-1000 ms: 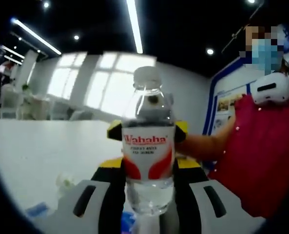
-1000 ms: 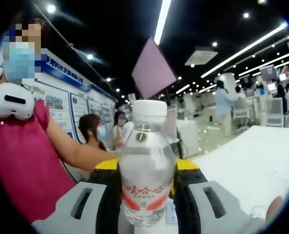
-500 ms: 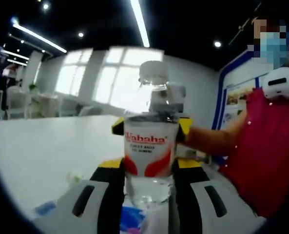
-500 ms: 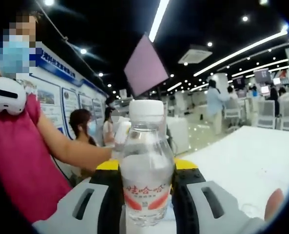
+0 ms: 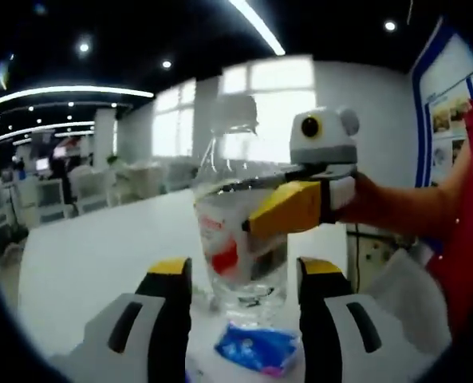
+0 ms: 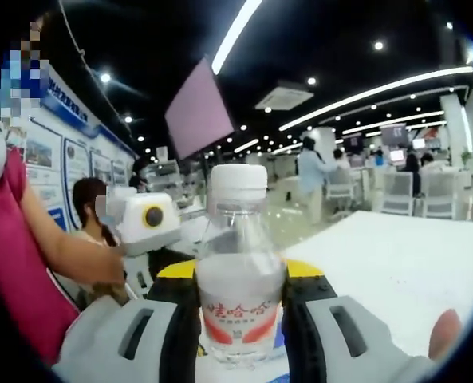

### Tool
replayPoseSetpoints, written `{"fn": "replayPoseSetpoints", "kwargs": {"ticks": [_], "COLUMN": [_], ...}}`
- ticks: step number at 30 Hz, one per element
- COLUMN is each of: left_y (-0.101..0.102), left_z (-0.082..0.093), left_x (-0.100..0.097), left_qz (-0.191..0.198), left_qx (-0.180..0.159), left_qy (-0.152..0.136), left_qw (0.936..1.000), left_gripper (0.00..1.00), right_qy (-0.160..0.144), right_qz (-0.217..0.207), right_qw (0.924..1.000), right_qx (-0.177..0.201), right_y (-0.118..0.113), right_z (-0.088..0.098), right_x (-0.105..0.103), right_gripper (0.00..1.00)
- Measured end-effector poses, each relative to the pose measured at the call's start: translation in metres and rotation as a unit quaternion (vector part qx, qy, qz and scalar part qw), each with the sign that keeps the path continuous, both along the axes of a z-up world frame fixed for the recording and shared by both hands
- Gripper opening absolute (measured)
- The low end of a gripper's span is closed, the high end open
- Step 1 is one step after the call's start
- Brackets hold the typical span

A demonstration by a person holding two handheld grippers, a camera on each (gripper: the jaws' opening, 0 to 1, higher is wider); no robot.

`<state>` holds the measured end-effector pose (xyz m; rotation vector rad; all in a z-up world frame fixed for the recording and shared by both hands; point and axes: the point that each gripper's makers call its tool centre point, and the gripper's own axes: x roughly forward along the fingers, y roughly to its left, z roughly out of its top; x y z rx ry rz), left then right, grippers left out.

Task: Arrange the tabletop items into an orderly group along one side of the table until the central work area is clear of visible clutter.

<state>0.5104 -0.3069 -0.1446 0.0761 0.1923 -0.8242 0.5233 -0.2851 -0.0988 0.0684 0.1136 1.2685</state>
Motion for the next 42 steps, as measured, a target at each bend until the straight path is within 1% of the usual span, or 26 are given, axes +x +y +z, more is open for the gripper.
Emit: {"fn": "replayPoseSetpoints", "kwargs": {"ticks": [1,4,5,6,7,8,9,10,13,17,21,23,24,25,26,30,34,38,42], "left_y": [-0.001,0.0,0.005,0.005,0.008,0.012,0.009,0.008,0.004,-0.001,-0.001,-0.002,0.001,0.003,0.001,0.001,0.001,0.004,0.005], "left_z": [0.001,0.006,0.005,0.01,0.012,0.009,0.01,0.011,0.008,0.006,0.008,0.01,0.009,0.008,0.008,0.008,0.008,0.007,0.009], "left_x": [0.001,0.009,0.013,0.017,0.02,0.023,0.024,0.026,0.028,0.031,0.035,0.036,0.037,0.038,0.038,0.037,0.036,0.034,0.029], "left_qz": [0.01,0.065,0.088,0.104,0.122,0.143,0.144,0.149,0.156,0.166,0.173,0.169,0.17,0.173,0.169,0.161,0.136,0.112,0.081], "left_qx": [0.0,-0.005,0.0,-0.004,-0.002,0.008,0.008,0.006,-0.008,0.005,0.002,0.002,0.013,0.02,0.013,0.016,0.011,0.004,-0.024], "left_qy": [-0.003,-0.014,-0.012,-0.024,-0.029,-0.024,-0.027,-0.03,-0.014,-0.022,-0.024,-0.027,-0.03,-0.031,-0.029,-0.035,-0.033,-0.027,-0.013], "left_qw": [0.9999,0.9978,0.9961,0.9943,0.9921,0.9894,0.9892,0.9884,0.9876,0.9858,0.9847,0.9853,0.9849,0.9842,0.9851,0.9862,0.9901,0.9933,0.9963], "left_gripper": [0.49,0.49,0.48,0.47,0.46,0.45,0.46,0.45,0.46,0.46,0.45,0.42,0.4,0.39,0.39,0.37,0.36,0.35,0.35], "right_qy": [-0.002,-0.003,-0.007,-0.01,-0.016,-0.017,-0.016,-0.014,-0.011,-0.008,-0.017,-0.017,-0.017,-0.017,-0.018,-0.021,-0.015,-0.018,-0.024], "right_qz": [-0.008,-0.034,-0.044,-0.052,-0.062,-0.069,-0.081,-0.083,-0.099,-0.114,-0.117,-0.117,-0.116,-0.115,-0.115,-0.116,-0.115,-0.105,-0.09], "right_qw": [1.0,0.9994,0.999,0.9986,0.9979,0.9975,0.9966,0.9964,0.9951,0.9934,0.9929,0.993,0.9931,0.9932,0.9932,0.993,0.9932,0.9942,0.9953], "right_qx": [0.002,0.007,0.007,0.007,0.003,0.001,-0.002,-0.002,0.001,0.012,0.009,0.007,0.007,0.006,0.005,0.002,-0.005,-0.017,-0.026], "right_y": [0.0,-0.002,-0.002,-0.002,-0.002,-0.002,-0.003,-0.002,-0.004,-0.006,-0.002,-0.002,-0.002,-0.003,-0.003,-0.003,-0.004,-0.001,0.002], "right_z": [0.001,0.004,0.006,0.006,0.006,0.005,0.005,0.004,0.003,0.005,0.006,0.005,0.004,0.004,0.004,0.004,0.003,0.003,0.005], "right_x": [0.003,0.011,0.013,0.015,0.017,0.018,0.022,0.022,0.027,0.031,0.029,0.029,0.028,0.028,0.028,0.027,0.025,0.02,0.015], "right_gripper": [0.38,0.38,0.38,0.38,0.38,0.38,0.38,0.38,0.38,0.38,0.38,0.38,0.38,0.38,0.38,0.39,0.4,0.4,0.4]}}
